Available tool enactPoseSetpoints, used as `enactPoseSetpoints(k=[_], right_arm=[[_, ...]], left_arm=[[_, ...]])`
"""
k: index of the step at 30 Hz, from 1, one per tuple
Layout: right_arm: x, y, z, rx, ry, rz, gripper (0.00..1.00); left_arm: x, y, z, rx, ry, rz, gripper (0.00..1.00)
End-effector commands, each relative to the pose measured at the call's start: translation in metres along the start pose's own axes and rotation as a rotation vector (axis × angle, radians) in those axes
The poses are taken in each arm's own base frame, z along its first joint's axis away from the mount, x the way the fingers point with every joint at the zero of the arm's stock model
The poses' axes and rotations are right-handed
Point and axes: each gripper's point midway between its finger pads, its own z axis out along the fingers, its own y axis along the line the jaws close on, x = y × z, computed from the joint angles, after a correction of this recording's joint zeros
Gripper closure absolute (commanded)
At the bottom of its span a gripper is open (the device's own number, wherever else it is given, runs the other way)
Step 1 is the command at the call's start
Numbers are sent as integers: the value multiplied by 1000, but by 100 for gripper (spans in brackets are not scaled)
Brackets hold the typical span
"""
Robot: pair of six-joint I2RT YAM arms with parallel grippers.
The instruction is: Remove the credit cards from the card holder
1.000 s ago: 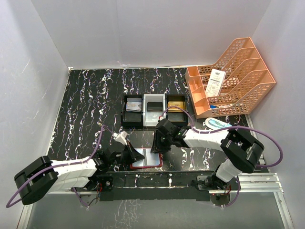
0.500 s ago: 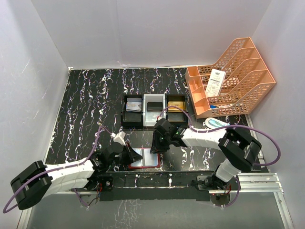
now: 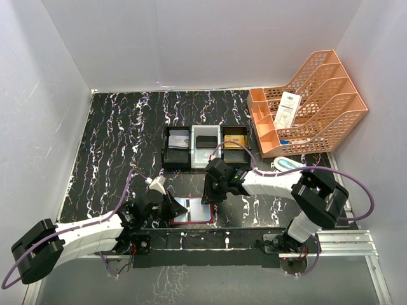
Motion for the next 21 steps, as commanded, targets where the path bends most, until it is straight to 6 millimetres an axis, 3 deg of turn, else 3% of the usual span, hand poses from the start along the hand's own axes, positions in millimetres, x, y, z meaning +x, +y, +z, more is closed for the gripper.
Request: enactPoseSetpoints(k=[1, 8, 15, 18, 21], right_arm=[[7, -45, 4, 186, 6, -24, 81], [3, -41, 1, 185, -6, -25, 81], [-1, -33, 0, 164, -5, -59, 81], [-7, -18, -6, 112, -15, -73, 78], [-16, 13, -20, -3, -35, -94, 69]], left_arm=[[1, 22, -2, -98, 2, 43, 100], [-11, 32, -12, -182, -43, 69, 100], [-12, 23, -16, -130, -42, 91, 100], [-12, 21, -15, -130, -33, 104, 100], [-10, 13, -12, -97, -25, 102, 100]])
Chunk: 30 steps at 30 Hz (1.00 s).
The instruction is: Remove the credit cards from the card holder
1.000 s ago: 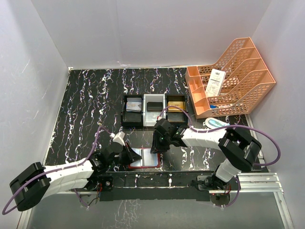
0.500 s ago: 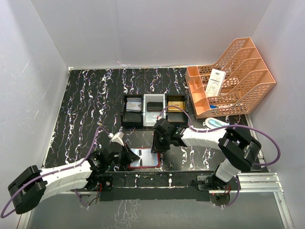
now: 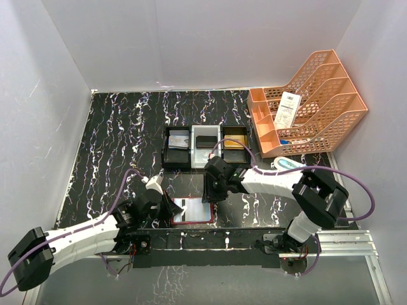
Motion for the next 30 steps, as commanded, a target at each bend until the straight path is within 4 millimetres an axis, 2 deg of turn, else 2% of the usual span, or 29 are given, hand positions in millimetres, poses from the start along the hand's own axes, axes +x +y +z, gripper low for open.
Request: enactPoseSetpoints(k=[1, 5, 7, 10, 12, 15, 22, 26, 30], right_arm=[[-17, 26, -22, -81, -47, -54, 68], [-21, 61, -38, -231, -60, -65, 67], [-15, 76, -35, -287, -54, -79, 67], [-5, 83, -22, -309, -26, -35, 66], [-1, 78, -10, -285, -10, 2, 66], [6, 58, 4, -194, -1, 53, 66], [27, 35, 16, -137, 33, 94, 66], [34, 31, 22, -148, 45, 111, 66], [36, 30, 24, -156, 46, 119, 66]], left_arm=[[-2, -2, 1, -8, 6, 30, 100], [-1, -3, 3, 3, 10, 20, 100], [-1, -5, 3, 13, 9, 13, 100], [-1, -6, 3, 22, 6, 5, 100], [-1, -8, 3, 27, 7, 3, 100], [-1, -11, 2, 40, 10, 0, 100], [4, -15, 4, 68, 32, -13, 100], [9, -27, 3, 140, 54, -39, 86], [12, -41, 1, 248, 62, -90, 81]])
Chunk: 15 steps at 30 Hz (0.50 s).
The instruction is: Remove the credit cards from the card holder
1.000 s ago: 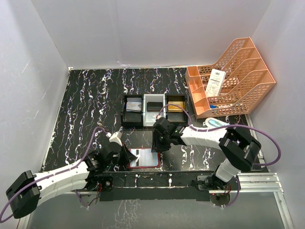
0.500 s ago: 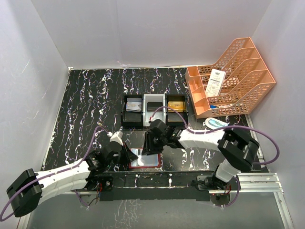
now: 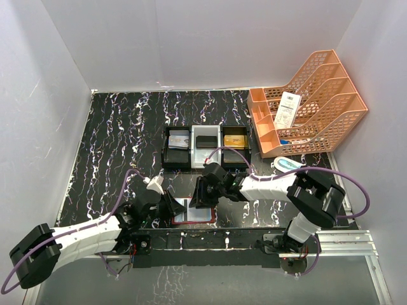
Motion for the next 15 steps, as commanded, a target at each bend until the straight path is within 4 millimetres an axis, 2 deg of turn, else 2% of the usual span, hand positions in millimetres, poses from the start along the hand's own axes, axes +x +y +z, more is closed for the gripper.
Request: enactPoseSetpoints(k=[1, 6, 8, 10, 15], right_arm=[[13, -25, 9, 60, 15, 10, 66], [12, -24, 9, 58, 11, 2, 67], [13, -24, 8, 58, 12, -1, 67], [12, -24, 7, 62, 8, -4, 67], [6, -22, 2, 77, -15, -25, 66]], left_arm=[[8, -27, -3, 162, 39, -52, 81], [6, -38, -5, 207, 39, -47, 84], [6, -40, -5, 214, 41, -48, 89], [5, -37, -5, 189, 42, -49, 99], [-2, -25, -9, 89, 12, -69, 100]])
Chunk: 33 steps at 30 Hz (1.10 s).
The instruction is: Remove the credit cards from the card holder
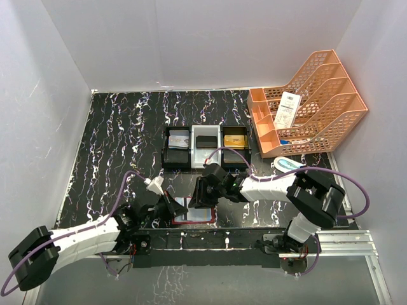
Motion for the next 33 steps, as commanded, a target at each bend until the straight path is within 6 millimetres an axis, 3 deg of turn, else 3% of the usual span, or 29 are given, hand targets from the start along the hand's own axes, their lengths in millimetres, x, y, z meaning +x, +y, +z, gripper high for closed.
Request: enactPoseSetpoints(k=[1, 6, 10, 16, 21, 25, 28, 33], right_arm=[[4, -22, 0, 101, -11, -41, 66], [-12, 1, -11, 67, -58, -84, 66], [-30, 31, -25, 2, -119, -138, 63], [-70, 47, -60, -69, -253, -112, 40], [-116, 47, -99, -206, -417, -81, 32], [-141, 56, -134, -303, -577, -124, 27], [-157, 64, -153, -347, -592, -143, 25], [-168, 82, -162, -434, -514, -192, 24]], left_arm=[[-9, -6, -9, -47, -25, -7, 100], [-28, -7, -31, -134, -91, 30, 100], [-45, -22, -51, -165, -135, 82, 100], [-63, -40, -69, -239, -133, 199, 100], [-90, -60, -70, -219, -123, 233, 100], [-122, -68, -62, -136, -76, 149, 100], [-154, -85, -64, -41, -93, 133, 100], [-181, -111, -70, 192, -54, 88, 100]])
